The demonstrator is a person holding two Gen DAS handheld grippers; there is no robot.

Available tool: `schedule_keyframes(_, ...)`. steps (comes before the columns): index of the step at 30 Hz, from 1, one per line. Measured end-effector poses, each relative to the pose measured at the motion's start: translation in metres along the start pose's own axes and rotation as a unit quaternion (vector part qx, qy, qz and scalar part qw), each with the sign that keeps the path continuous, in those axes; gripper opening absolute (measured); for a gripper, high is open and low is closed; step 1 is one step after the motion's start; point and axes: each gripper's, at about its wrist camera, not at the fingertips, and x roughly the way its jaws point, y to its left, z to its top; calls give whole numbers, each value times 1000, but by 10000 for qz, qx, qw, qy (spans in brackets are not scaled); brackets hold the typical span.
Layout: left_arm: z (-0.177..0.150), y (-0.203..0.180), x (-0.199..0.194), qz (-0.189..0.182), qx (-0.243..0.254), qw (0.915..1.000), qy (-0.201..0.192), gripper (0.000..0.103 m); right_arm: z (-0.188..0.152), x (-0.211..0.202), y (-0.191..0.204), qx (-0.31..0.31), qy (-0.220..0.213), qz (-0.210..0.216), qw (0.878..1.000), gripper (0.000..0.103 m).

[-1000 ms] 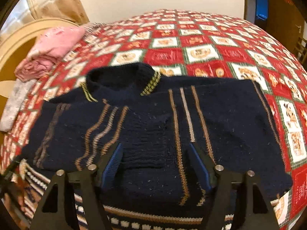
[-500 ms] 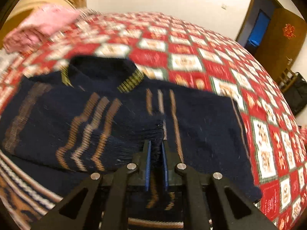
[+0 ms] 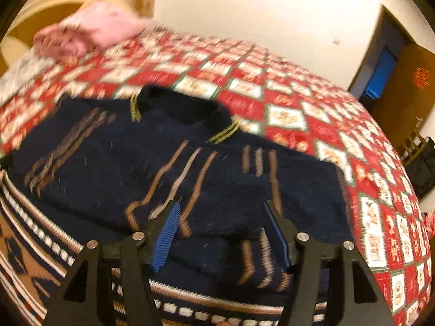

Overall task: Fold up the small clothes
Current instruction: 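Release the folded edge and open the right tool above the sweater, then move both open tools to the patterned hem band of the sweater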

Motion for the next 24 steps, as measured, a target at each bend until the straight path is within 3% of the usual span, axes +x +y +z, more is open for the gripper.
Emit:
schedule_keyframes(2,-1,-11,8,134,268,9994,179,103,-6,13,0,73,232,56,9997,63)
schedule_keyframes(4,-3,-17,9,197,482,9984,238,103,-8,9,-9,322,199,167,9991,63)
schedule_keyframes(7,-6,-14,2,219,439,9985,254,103,-16,-1,-18,533,299,398,9973,63)
schedule_keyframes(15,-29,-12,-35,168,265,9995,48,103,-56,-31,-34,729,311,465,9958,63)
schedule_keyframes(24,-59,-16,-63,39,434,9990,41,103,-116,-66,-28,515,409,363,9972,63)
